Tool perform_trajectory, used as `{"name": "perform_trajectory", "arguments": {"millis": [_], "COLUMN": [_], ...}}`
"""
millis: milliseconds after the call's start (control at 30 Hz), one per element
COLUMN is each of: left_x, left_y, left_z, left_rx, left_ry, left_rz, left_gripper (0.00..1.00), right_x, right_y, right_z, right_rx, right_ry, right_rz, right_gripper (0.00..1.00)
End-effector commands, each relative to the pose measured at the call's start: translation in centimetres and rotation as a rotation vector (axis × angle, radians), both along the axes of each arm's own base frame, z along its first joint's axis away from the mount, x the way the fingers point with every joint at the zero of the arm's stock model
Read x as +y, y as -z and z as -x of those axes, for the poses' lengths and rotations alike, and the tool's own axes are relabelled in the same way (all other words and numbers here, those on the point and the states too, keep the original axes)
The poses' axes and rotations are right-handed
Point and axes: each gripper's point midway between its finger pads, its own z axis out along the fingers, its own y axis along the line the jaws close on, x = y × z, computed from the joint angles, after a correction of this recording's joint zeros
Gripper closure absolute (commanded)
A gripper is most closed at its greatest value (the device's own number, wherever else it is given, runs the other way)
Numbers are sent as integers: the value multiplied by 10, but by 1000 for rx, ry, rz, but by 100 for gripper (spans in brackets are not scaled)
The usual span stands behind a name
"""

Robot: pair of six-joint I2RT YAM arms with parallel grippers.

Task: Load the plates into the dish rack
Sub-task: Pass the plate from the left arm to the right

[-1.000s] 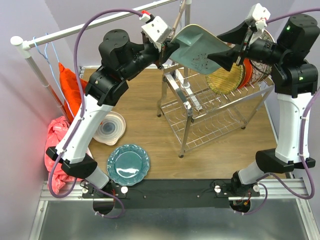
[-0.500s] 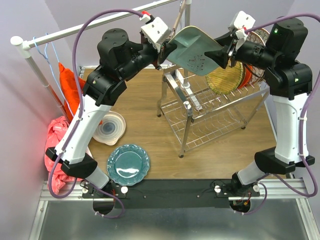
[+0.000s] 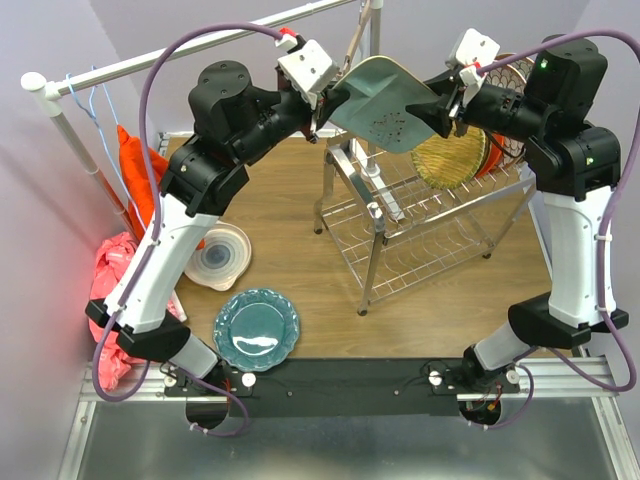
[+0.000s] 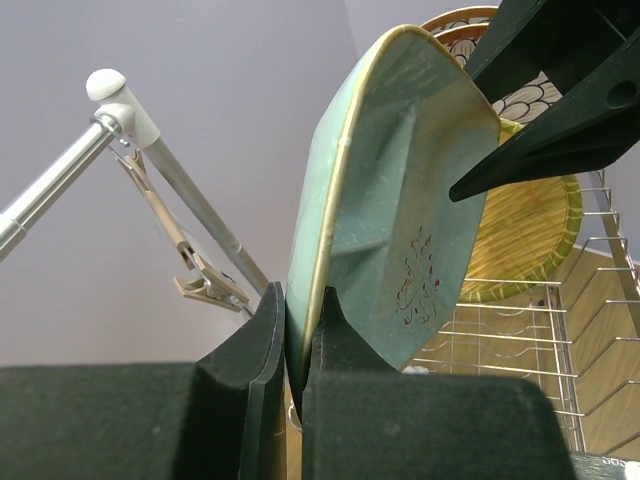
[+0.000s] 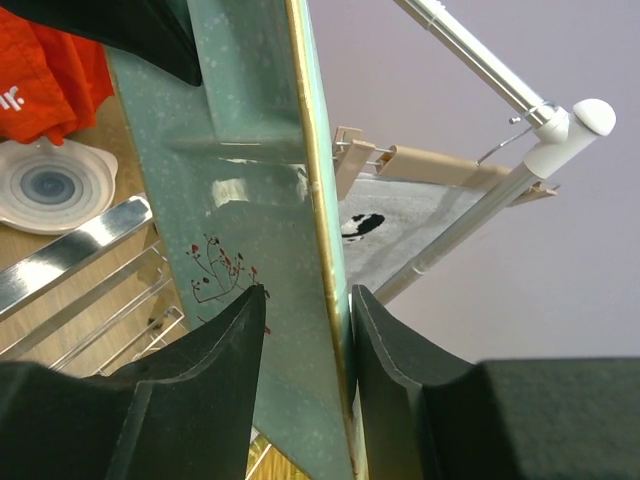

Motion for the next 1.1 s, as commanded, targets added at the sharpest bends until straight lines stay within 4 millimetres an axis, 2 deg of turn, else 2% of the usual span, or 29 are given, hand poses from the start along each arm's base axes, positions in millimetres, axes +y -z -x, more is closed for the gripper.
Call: {"name": "perform_trajectory", "arguments": {"millis": [0, 67, 267, 300, 467, 500, 567, 667, 700, 767, 867, 900, 967, 1067], "left_x": [11, 11, 10, 11, 11, 11, 12, 18, 17, 23, 26, 26, 26, 22], "left_y": [-82, -83, -82, -83, -84, -84, -85, -88, -82, -89, -88, -87, -82, -76], "left_z": [38, 42, 46, 46, 46, 46, 46, 43, 39, 43, 47, 48, 48, 48], "left_rx": [-238, -243, -247, -247, -251, -251, -253, -254, -236, -253, -250, -248, -236, -224], "left_ry": [83, 95, 113, 113, 111, 111, 106, 71, 63, 51, 53, 56, 63, 79], "left_rz": [193, 197, 201, 202, 205, 205, 210, 243, 249, 281, 310, 317, 321, 314], "left_gripper": [100, 100, 100, 100, 100, 100, 100, 100, 100, 100, 84, 75, 70, 71], "right_x": [14, 14, 14, 15, 15, 15, 14, 13, 13, 13, 11, 11, 11, 13], "right_y": [10, 10, 7, 8, 4, 2, -3, -18, -21, -32, -46, -48, -52, -48], "right_z": [15, 14, 17, 17, 24, 26, 30, 39, 40, 44, 48, 48, 50, 52], "right_rx": [62, 61, 52, 53, 40, 35, 14, -23, -27, -30, -37, -34, -33, -15], "right_ry": [-68, -65, -75, -75, -97, -100, -108, -116, -119, -120, -106, -103, -105, -122], "right_rz": [1, 2, -7, -5, -11, -13, -16, -51, -62, -98, -147, -158, -173, -172], "right_gripper": [49, 49, 58, 64, 79, 91, 100, 100, 100, 100, 100, 100, 100, 100]}}
